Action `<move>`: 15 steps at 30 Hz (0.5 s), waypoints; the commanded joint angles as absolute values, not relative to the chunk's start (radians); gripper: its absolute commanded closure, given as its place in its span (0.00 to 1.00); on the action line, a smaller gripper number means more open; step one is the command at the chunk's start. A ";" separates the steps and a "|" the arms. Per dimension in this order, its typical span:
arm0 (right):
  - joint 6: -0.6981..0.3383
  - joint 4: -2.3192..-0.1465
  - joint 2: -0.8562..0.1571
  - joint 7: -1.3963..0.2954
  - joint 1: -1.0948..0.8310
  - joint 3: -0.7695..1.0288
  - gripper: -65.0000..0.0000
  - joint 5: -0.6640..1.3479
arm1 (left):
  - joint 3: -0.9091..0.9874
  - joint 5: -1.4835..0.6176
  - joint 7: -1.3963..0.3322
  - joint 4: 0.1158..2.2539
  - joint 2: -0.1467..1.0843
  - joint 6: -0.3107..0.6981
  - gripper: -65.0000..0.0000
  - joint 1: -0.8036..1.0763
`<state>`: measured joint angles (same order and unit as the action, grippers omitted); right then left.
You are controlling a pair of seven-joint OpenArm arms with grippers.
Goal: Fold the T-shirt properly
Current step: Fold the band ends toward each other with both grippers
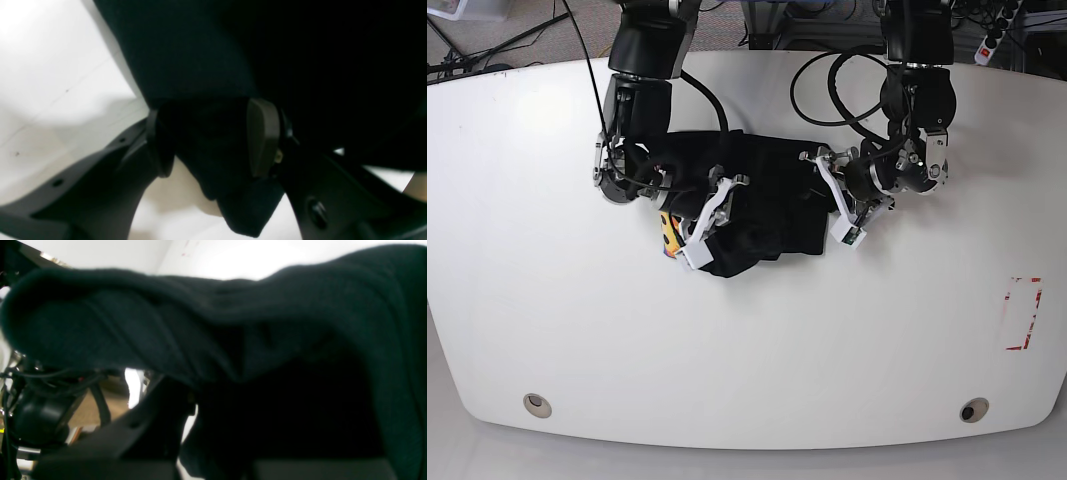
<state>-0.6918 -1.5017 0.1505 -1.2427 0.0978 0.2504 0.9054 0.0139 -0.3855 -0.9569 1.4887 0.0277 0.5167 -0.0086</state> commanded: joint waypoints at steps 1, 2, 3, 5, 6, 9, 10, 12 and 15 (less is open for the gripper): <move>-0.698 -1.506 0.157 -1.185 0.120 0.223 1.00 0.946 | 0.015 -0.364 -1.000 1.494 0.030 0.515 0.52 -0.008; -0.698 -1.497 0.157 -1.173 0.120 0.213 0.98 0.947 | 0.015 -0.364 -1.000 1.494 0.030 0.516 0.52 -0.008; -0.698 -1.492 0.157 -1.164 0.120 0.205 0.93 0.947 | 0.015 -0.364 -1.000 1.494 0.030 0.516 0.52 -0.010; -0.698 -1.491 0.157 -1.148 0.120 0.194 0.80 0.947 | 0.015 -0.364 -1.000 1.495 0.030 0.516 0.52 -0.010; -0.698 -1.491 0.157 -1.138 0.120 0.191 0.71 0.947 | 0.015 -0.364 -1.000 1.495 0.030 0.516 0.52 -0.013; -0.688 -1.491 0.156 -1.124 0.120 0.193 0.45 0.947 | 0.030 -0.366 -1.000 1.503 0.030 0.518 0.52 -0.013; -0.680 -1.491 0.156 -1.122 0.120 0.193 0.39 0.947 | 0.044 -0.366 -1.000 1.514 0.030 0.518 0.52 -0.015; -0.659 -1.491 0.154 -1.122 0.120 0.191 0.24 0.946 | 0.088 -0.366 -1.000 1.554 0.025 0.519 0.52 -0.010; -0.645 -1.497 0.148 -1.125 0.120 0.191 0.12 0.951 | 0.165 -0.366 -1.000 1.618 0.001 0.521 0.52 -0.008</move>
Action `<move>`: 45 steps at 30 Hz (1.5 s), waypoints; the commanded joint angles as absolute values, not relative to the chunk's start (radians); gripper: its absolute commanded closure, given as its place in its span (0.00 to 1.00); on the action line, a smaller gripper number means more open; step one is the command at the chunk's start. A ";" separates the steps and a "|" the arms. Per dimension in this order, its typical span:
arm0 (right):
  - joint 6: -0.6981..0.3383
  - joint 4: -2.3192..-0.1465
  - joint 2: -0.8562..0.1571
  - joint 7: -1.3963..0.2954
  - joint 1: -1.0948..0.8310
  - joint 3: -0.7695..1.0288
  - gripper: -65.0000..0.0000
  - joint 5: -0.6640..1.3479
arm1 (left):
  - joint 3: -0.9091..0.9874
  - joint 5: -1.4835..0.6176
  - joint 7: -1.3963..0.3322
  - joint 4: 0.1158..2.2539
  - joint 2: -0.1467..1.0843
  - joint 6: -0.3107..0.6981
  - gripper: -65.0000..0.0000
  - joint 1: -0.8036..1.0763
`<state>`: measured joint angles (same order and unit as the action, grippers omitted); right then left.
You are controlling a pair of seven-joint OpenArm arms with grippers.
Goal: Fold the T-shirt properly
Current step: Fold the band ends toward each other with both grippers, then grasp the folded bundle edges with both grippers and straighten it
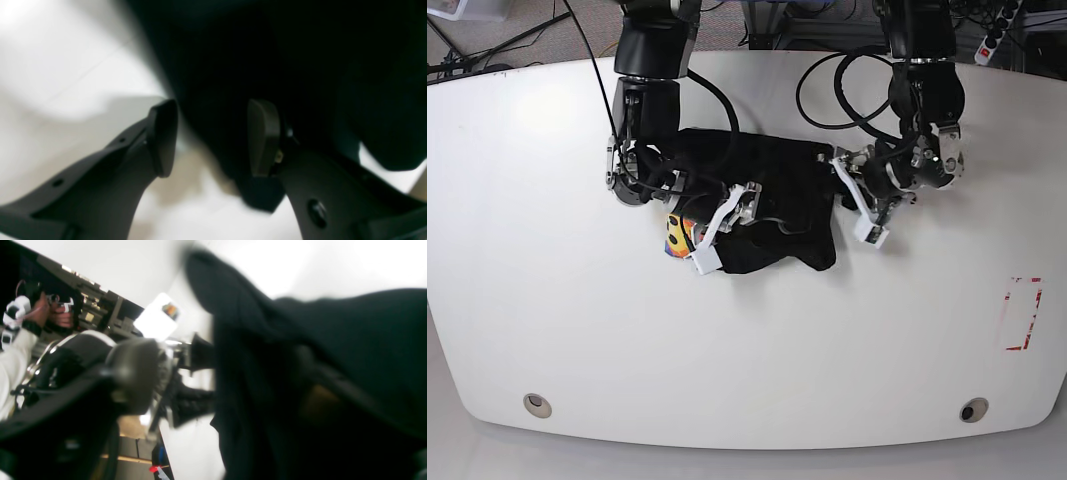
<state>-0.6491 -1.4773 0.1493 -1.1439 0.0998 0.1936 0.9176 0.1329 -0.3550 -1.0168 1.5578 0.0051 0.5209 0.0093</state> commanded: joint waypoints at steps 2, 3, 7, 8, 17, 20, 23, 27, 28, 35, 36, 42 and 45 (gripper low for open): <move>-0.648 -1.511 0.143 -1.129 0.120 0.191 0.11 0.954 | 0.229 -0.366 -1.001 1.678 -0.004 0.522 0.52 -0.007; -0.648 -1.526 0.143 -1.132 0.119 0.191 0.11 0.954 | 0.251 -0.366 -1.003 1.698 -0.004 0.530 0.52 -0.007; -0.648 -1.604 0.107 -1.164 0.114 0.191 0.11 0.949 | 0.317 -0.364 -1.007 1.751 0.005 0.595 0.52 -0.001; -0.647 -1.627 0.093 -1.167 0.111 0.191 0.11 0.949 | 0.338 -0.364 -1.007 1.770 0.016 0.611 0.52 0.013; -0.647 -1.666 -0.030 -1.167 0.065 0.193 0.11 0.946 | 0.437 -0.364 -1.007 1.824 0.107 0.661 0.52 0.085; -0.647 -1.662 -0.047 -1.167 0.041 0.191 0.12 0.946 | 0.453 -0.364 -1.007 1.824 0.114 0.661 0.52 0.091; -0.647 -1.666 -0.045 -1.167 0.012 0.160 0.12 0.947 | 0.456 -0.364 -1.006 1.824 0.127 0.661 0.52 0.110; -0.645 -1.667 -0.041 -1.159 -0.007 0.056 0.14 0.946 | 0.456 -0.364 -1.004 1.824 0.133 0.661 0.52 0.120; -0.645 -1.667 -0.039 -1.159 -0.008 0.031 0.16 0.946 | 0.456 -0.364 -1.004 1.824 0.131 0.661 0.52 0.120; -0.644 -1.661 0.022 -1.066 -0.022 -0.179 0.38 0.944 | 0.456 -0.360 -1.006 1.850 0.134 0.661 0.52 0.128; -0.644 -1.661 0.025 -1.055 -0.021 -0.199 0.37 0.944 | 0.456 -0.360 -1.006 1.857 0.134 0.661 0.52 0.131; -0.644 -1.656 0.044 -1.017 0.024 -0.271 0.38 0.946 | 0.453 -0.358 -1.006 1.911 0.136 0.662 0.52 0.162; -0.644 -1.656 0.041 -1.017 0.024 -0.211 0.38 0.946 | 0.449 -0.363 -1.006 1.916 0.151 0.662 0.52 0.162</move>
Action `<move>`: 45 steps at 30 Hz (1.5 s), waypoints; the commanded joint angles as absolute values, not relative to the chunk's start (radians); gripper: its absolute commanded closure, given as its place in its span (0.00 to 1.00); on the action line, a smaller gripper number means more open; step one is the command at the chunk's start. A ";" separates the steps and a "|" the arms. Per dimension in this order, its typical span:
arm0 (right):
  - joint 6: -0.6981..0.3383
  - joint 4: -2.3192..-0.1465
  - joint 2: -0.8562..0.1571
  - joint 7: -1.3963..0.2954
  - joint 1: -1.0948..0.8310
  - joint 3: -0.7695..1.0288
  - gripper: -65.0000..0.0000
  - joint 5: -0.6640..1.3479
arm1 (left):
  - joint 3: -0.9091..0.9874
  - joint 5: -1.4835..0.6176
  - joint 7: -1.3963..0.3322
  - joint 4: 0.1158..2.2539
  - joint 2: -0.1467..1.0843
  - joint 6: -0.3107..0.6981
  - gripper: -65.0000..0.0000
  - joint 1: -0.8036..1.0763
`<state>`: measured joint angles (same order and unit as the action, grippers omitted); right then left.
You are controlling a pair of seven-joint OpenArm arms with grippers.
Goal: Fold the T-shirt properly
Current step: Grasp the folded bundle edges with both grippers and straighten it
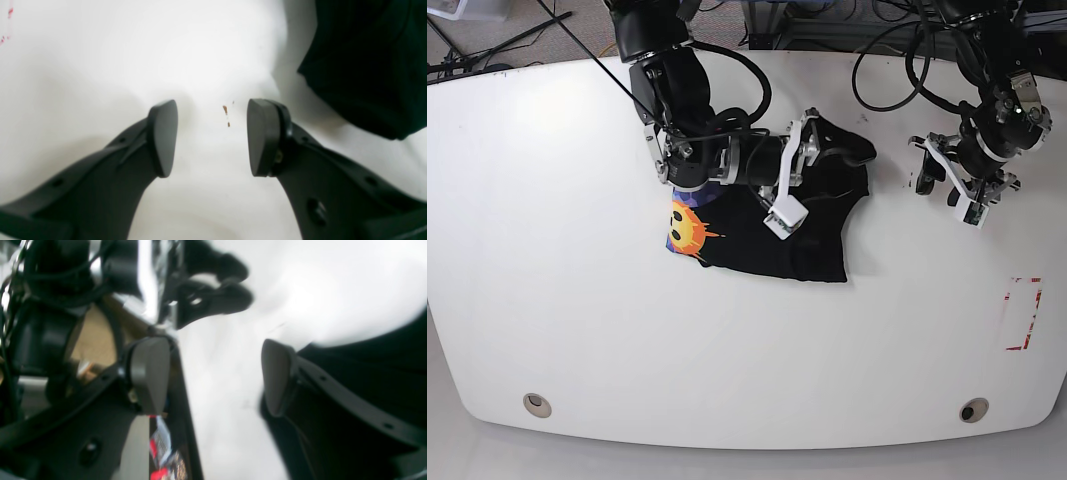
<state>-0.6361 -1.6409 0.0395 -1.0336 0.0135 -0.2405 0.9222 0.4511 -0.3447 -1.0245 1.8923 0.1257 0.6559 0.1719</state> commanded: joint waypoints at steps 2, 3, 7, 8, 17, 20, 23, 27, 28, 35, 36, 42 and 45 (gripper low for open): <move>-0.644 -1.656 0.015 -1.015 0.025 -0.143 0.38 0.946 | 0.421 -0.363 -1.006 1.916 0.156 0.662 0.52 0.162; -0.644 -1.656 0.004 -1.015 0.025 -0.122 0.38 0.946 | 0.406 -0.363 -1.006 1.916 0.157 0.662 0.52 0.162; -0.644 -1.655 -0.056 -1.015 0.044 -0.005 0.39 0.946 | 0.331 -0.358 -1.006 1.936 0.157 0.661 0.52 0.159; -0.644 -1.653 -0.065 -1.015 0.050 0.013 0.39 0.946 | 0.315 -0.358 -1.004 1.937 0.157 0.659 0.52 0.157; -0.644 -1.415 -0.196 -1.013 0.182 0.174 0.75 0.944 | 0.025 -0.357 -1.001 1.936 0.148 0.653 0.52 0.108; -0.644 -1.342 -0.228 -1.013 0.231 0.171 0.81 0.938 | -0.025 -0.355 -1.001 1.934 0.114 0.651 0.52 0.102; -0.644 -1.307 -0.234 -1.012 0.265 0.171 0.79 0.858 | -0.036 -0.311 -1.001 1.934 0.077 0.651 0.52 0.104; -0.653 -1.300 -0.199 -1.009 0.303 0.171 0.79 0.656 | -0.070 -0.189 -1.001 1.908 0.044 0.656 0.52 0.108; -0.654 -1.300 -0.183 -1.001 0.303 0.171 0.79 0.607 | -0.082 -0.160 -1.003 1.893 0.044 0.656 0.52 0.108; -0.698 -1.299 -0.120 -0.894 0.292 0.124 0.79 0.311 | -0.093 -0.116 -1.001 1.799 0.073 0.661 0.52 0.108; -0.698 -1.299 -0.117 -0.874 0.283 0.111 0.79 0.272 | -0.094 -0.119 -1.001 1.791 0.090 0.661 0.52 0.105; -0.698 -1.299 -0.094 -0.748 0.231 0.088 0.80 0.159 | -0.099 -0.117 -0.980 1.710 0.157 0.661 0.52 0.067; -0.698 -1.307 -0.117 -0.739 0.220 0.085 0.80 0.163 | -0.099 -0.119 -0.940 1.647 0.191 0.661 0.52 0.038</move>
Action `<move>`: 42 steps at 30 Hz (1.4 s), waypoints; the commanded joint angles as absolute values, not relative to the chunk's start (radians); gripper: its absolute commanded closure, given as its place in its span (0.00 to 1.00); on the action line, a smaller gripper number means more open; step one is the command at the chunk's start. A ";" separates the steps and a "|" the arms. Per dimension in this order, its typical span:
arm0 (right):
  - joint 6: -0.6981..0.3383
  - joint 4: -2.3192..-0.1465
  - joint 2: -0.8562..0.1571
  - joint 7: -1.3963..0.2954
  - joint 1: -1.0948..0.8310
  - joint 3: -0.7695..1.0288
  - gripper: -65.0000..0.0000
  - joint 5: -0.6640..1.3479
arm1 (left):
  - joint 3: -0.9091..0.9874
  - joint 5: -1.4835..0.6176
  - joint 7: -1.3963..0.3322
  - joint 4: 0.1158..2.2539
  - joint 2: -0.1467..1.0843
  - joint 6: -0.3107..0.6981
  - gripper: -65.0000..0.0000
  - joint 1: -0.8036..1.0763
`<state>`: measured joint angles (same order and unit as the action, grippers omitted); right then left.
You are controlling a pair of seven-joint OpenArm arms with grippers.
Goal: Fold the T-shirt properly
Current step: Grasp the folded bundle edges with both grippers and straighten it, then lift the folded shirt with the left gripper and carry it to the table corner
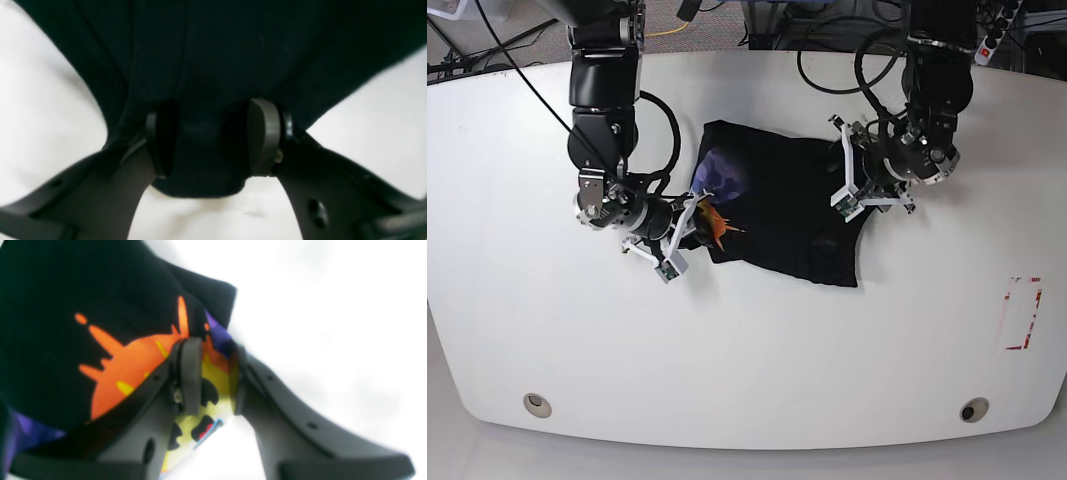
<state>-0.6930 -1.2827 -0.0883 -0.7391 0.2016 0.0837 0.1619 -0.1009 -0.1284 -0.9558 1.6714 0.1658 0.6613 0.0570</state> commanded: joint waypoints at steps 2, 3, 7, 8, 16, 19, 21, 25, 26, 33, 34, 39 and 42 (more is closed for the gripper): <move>-0.698 -1.307 -0.127 -0.739 0.216 0.085 0.80 0.163 | -0.102 -0.114 -0.912 1.589 0.211 0.661 0.52 0.013; -0.698 -1.307 -0.127 -0.739 0.206 0.087 0.80 0.163 | -0.104 -0.114 -0.903 1.563 0.220 0.661 0.52 -0.002; -0.698 -1.342 -0.139 -0.736 0.174 0.084 0.80 0.163 | -0.157 -0.114 -0.834 1.422 0.268 0.661 0.52 -0.088; -0.698 -1.356 -0.140 -0.736 0.163 0.082 0.80 0.163 | -0.173 -0.114 -0.816 1.395 0.280 0.661 0.52 -0.105; -0.698 -1.531 -0.090 -0.742 0.051 0.028 0.80 0.156 | -0.209 -0.120 -0.765 1.311 0.332 0.661 0.52 -0.248; -0.698 -1.590 -0.085 -0.743 0.022 -0.035 0.80 0.156 | -0.209 -0.120 -0.769 1.319 0.335 0.661 0.52 -0.282; -0.698 -1.646 -0.085 -0.751 0.005 -0.064 0.80 0.156 | -0.208 -0.120 -0.771 1.351 0.337 0.661 0.52 -0.295; -0.698 -1.781 -0.085 -0.840 -0.007 -0.070 0.80 0.163 | -0.174 -0.119 -0.771 1.471 0.355 0.661 0.52 -0.285; -0.698 -1.814 -0.085 -0.869 -0.007 -0.071 0.80 0.163 | -0.165 -0.119 -0.776 1.497 0.355 0.661 0.52 -0.269; -0.698 -1.902 -0.084 -0.960 -0.007 -0.131 0.80 0.252 | -0.079 -0.119 -0.871 1.670 0.335 0.661 0.52 -0.188; -0.698 -1.897 -0.084 -0.960 -0.007 -0.136 0.80 0.271 | -0.067 -0.120 -0.877 1.689 0.335 0.661 0.52 -0.173; -0.698 -1.794 -0.035 -0.955 -0.002 -0.185 0.80 0.308 | -0.007 -0.116 -0.881 1.784 0.306 0.661 0.52 -0.084; -0.698 -1.724 -0.005 -0.954 0.001 -0.209 0.80 0.311 | 0.027 -0.116 -0.881 1.816 0.286 0.661 0.52 -0.042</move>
